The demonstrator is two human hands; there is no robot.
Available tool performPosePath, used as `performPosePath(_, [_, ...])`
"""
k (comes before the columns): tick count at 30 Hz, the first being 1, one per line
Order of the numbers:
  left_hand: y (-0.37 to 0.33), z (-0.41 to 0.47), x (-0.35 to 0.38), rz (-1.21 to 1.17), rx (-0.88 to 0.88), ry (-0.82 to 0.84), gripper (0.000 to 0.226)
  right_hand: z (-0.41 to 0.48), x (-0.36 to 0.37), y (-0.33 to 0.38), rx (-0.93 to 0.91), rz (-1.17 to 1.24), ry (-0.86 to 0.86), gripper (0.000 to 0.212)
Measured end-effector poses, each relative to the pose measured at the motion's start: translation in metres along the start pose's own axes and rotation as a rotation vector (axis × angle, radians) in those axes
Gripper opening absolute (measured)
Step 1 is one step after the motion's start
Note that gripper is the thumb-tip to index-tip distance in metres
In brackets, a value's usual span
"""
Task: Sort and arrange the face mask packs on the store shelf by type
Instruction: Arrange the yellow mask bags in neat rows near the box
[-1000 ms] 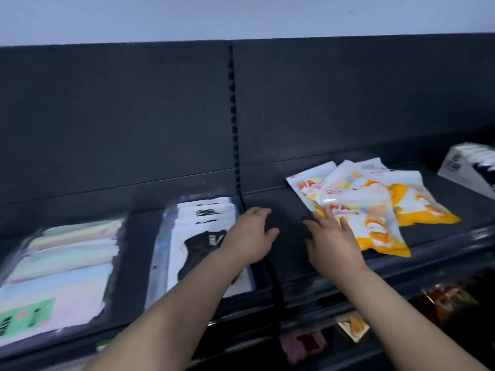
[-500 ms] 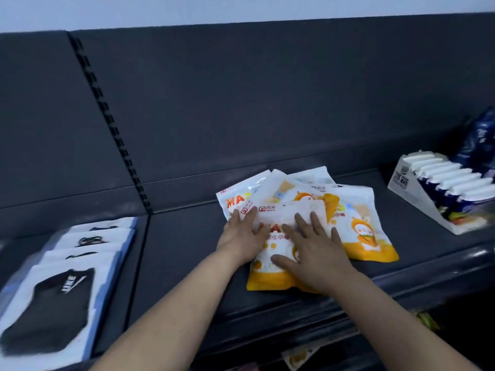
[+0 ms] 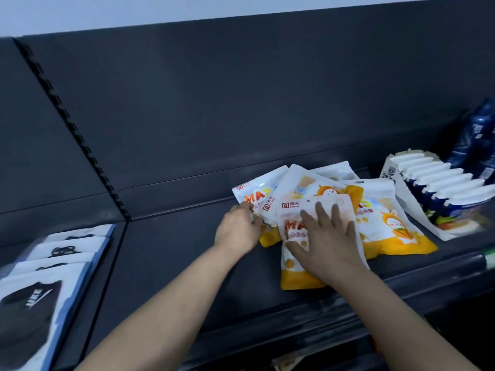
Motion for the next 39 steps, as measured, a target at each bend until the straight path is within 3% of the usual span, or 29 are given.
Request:
performPosePath(6, [-0.018,-0.009,0.019,-0.094,-0.052,0.170,0.033,-0.013,0.007,-0.020,0.132,0.091,-0.081,0.069])
performPosePath(9, [-0.021,-0.018,0.034,-0.336,-0.133,0.260,0.034,-0.020,0.013,-0.010,0.019,0.197,-0.114,0.065])
performPosePath(16, [0.039,-0.045,-0.001,-0.765,-0.409,0.207,0.034,-0.024,0.024,0.049,-0.265,0.392,0.011,0.062])
performPosePath(20, [0.094,-0.073,-0.051,-0.491,-0.419,0.142,0.026,-0.019,0.035,0.109,-0.502,0.459,0.188,0.062])
performPosePath(22, [0.113,-0.089,-0.075,-0.137,-0.399,0.179,0.032,-0.019,0.041,0.131,-0.583,0.468,0.246,0.063])
performPosePath(24, [0.124,-0.094,-0.097,0.441,-0.209,0.037,0.035,-0.018,0.046,0.142,-0.603,0.460,0.195,0.058])
performPosePath(25, [0.122,-0.093,-0.100,0.558,-0.004,-0.034,0.034,-0.016,0.047,0.143,-0.586,0.463,0.123,0.051])
performPosePath(26, [0.120,-0.093,-0.096,0.552,0.204,-0.018,0.037,-0.014,0.045,0.141,-0.566,0.464,0.023,0.041])
performPosePath(28, [0.120,-0.096,-0.080,0.467,0.463,0.214,0.050,-0.009,0.041,0.136,-0.511,0.412,-0.158,0.030])
performPosePath(30, [0.127,-0.094,-0.066,0.447,0.412,0.373,0.051,-0.002,0.036,0.126,-0.439,0.334,-0.272,0.037])
performPosePath(32, [0.133,-0.088,-0.063,0.523,0.249,0.345,0.052,0.005,0.031,0.116,-0.368,0.186,-0.312,0.044])
performPosePath(35, [0.127,-0.082,-0.072,0.740,0.078,0.155,0.054,0.014,0.031,0.098,-0.193,-0.090,-0.190,0.059])
performPosePath(37, [0.123,-0.079,-0.065,0.709,0.106,0.099,0.053,0.020,0.029,0.084,-0.063,-0.190,-0.107,0.068])
performPosePath(39, [0.124,-0.074,-0.055,0.600,0.147,0.156,0.052,0.025,0.025,0.071,0.045,-0.225,-0.061,0.074])
Point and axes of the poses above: each hand's wrist, its own z-axis towards the middle knuckle, its own x-axis out of the palm, y = z × x, the point moved 4 cm from there along z, towards the middle knuckle, and after that the axes turned 1 degree about z, right-handed, at the moved point
